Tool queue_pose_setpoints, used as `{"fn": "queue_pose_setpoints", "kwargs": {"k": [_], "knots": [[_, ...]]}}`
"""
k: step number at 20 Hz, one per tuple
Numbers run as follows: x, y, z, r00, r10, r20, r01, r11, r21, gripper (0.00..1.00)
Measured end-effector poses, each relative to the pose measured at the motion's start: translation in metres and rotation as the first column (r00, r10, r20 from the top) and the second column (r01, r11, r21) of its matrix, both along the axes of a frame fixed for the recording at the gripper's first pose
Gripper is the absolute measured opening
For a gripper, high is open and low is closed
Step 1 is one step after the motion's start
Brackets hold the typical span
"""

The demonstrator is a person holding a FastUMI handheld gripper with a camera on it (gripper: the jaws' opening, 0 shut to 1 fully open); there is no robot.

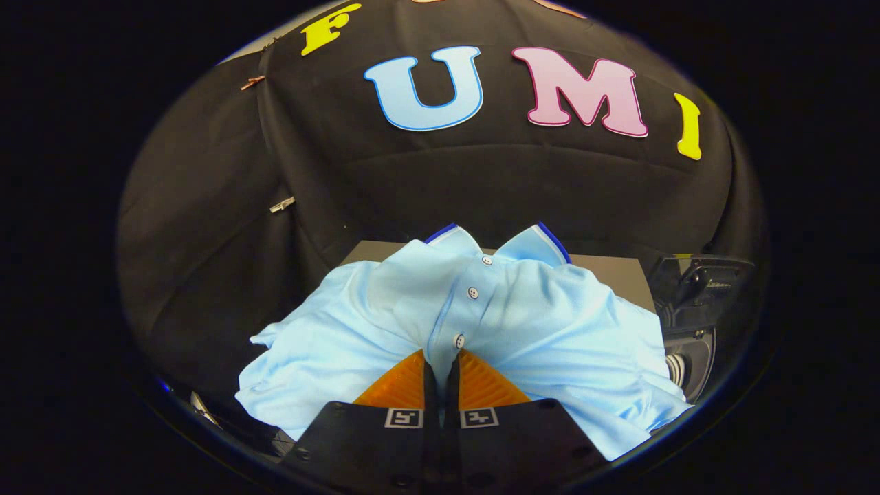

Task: Put the clothes into the washing machine and then close the washing machine lid.

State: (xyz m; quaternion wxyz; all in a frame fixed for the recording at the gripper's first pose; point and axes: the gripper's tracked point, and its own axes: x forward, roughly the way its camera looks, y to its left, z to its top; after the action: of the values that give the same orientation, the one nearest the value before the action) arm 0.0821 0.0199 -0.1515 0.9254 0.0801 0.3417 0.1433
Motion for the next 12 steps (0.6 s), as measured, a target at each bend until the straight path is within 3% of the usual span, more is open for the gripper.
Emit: {"fn": "queue_pose_setpoints", "kwargs": {"k": [5,12], "knots": [[-0.012,-0.012,0.027,0.996,0.051,0.069,-0.054,0.997,0.047,0.05],[-0.032,-0.051,0.055,0.978,0.175,0.118,-0.189,0.975,0.121,0.05]]}}
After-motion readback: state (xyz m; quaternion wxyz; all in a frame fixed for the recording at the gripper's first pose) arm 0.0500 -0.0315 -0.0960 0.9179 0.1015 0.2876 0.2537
